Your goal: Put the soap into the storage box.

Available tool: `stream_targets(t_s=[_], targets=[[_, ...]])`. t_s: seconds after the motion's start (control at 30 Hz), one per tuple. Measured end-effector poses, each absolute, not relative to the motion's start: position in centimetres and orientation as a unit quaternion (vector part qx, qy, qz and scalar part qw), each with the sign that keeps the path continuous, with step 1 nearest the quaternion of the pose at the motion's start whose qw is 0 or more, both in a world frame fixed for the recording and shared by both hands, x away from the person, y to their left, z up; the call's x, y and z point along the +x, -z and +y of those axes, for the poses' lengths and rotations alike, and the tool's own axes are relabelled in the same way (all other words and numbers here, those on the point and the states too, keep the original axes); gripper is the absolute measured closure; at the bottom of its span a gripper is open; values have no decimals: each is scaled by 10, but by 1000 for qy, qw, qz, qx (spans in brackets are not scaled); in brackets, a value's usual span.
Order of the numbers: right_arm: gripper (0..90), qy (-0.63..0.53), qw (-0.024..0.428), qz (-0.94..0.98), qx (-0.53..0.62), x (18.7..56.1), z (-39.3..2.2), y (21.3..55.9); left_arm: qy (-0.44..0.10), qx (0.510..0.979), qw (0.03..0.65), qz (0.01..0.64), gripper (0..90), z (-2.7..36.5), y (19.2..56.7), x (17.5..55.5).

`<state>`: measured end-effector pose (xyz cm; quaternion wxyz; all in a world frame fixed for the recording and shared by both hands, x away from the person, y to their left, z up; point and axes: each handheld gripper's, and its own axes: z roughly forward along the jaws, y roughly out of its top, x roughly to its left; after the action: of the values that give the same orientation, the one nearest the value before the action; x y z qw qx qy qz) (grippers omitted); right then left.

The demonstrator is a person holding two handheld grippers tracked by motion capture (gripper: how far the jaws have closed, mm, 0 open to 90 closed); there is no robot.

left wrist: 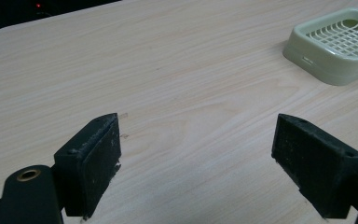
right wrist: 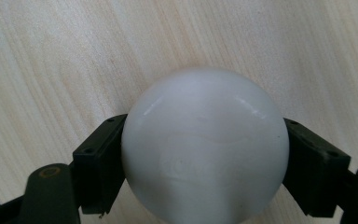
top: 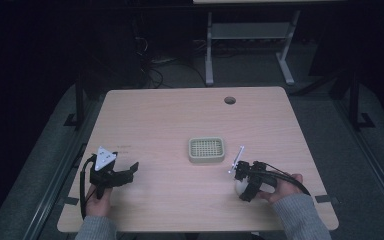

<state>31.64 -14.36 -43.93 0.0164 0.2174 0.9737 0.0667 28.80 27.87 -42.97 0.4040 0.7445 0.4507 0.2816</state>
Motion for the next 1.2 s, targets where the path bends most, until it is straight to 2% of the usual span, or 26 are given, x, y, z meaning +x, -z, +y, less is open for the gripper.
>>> stream_targets(t_s=[0.7,1.2], targets=[[222,-93,8,972,216,319,-143,429,-282,745,403,451,152,279,430,288],[222,-110,21,971,213,325,-143,411,-283,746,401,451,152,278,430,289]])
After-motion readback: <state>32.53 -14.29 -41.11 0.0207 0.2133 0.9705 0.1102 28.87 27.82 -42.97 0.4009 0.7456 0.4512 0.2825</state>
